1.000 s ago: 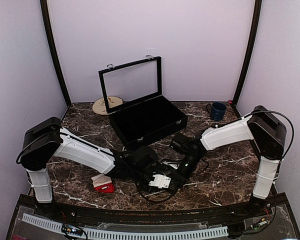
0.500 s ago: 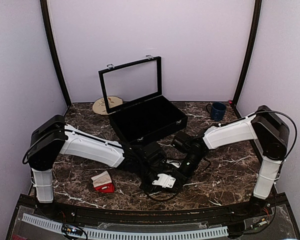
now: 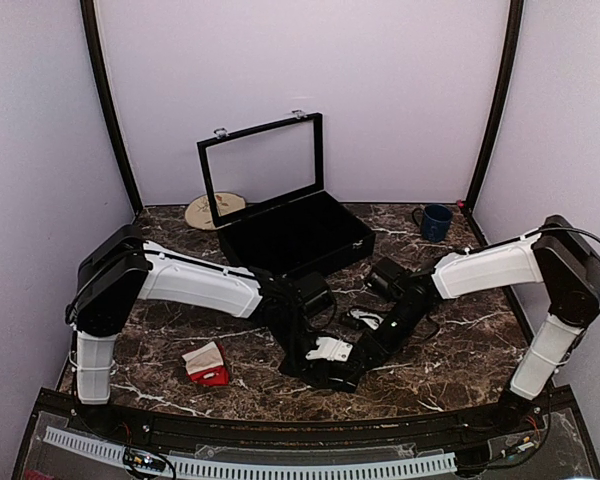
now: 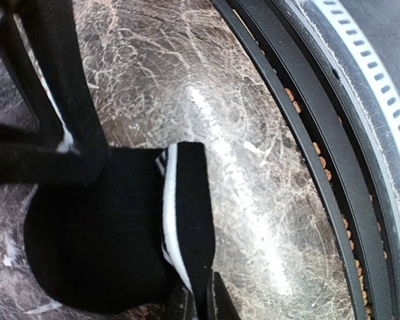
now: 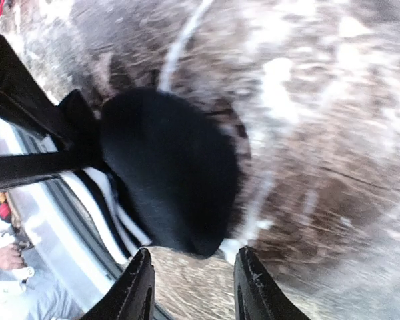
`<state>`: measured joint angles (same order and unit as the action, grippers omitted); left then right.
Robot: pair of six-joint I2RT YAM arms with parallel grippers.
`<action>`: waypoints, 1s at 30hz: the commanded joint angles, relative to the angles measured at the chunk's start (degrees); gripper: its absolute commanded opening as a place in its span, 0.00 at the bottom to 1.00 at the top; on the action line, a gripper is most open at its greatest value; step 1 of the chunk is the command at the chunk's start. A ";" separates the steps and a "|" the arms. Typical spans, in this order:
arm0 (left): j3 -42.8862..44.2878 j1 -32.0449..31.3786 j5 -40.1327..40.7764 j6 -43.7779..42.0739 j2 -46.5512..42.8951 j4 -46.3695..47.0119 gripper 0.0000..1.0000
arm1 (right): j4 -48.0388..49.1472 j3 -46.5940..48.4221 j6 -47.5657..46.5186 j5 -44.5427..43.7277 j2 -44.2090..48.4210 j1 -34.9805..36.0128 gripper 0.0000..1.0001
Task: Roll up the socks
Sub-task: Roll the sock at the center of the board.
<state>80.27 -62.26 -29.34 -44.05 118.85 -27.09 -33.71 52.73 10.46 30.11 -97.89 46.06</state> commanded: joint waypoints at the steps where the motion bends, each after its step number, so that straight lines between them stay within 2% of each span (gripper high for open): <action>1: 2.31 1.53 -4.74 2.43 2.08 -6.83 0.02 | 2.40 -1.81 2.04 -6.14 3.24 -0.93 0.40; 6: 7.72 2.85 -8.11 3.34 5.97 -12.36 0.02 | 2.84 -2.91 2.55 -14.38 7.90 -0.89 0.40; 12: 9.50 3.61 -10.87 4.30 8.03 -14.99 0.02 | 6.11 -7.13 6.56 -25.09 16.67 0.99 0.39; 23: 12.23 5.07 -15.84 5.40 11.43 -17.70 0.02 | 9.56 -12.56 10.96 -41.97 24.89 14.50 0.38; 30: 14.22 5.73 -16.30 5.55 12.61 -19.18 0.02 | 10.27 -12.50 10.79 -48.14 24.23 24.72 0.37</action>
<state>93.49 -56.86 -46.19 -38.76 129.86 -42.24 -25.63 40.14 20.53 -12.10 -73.30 66.17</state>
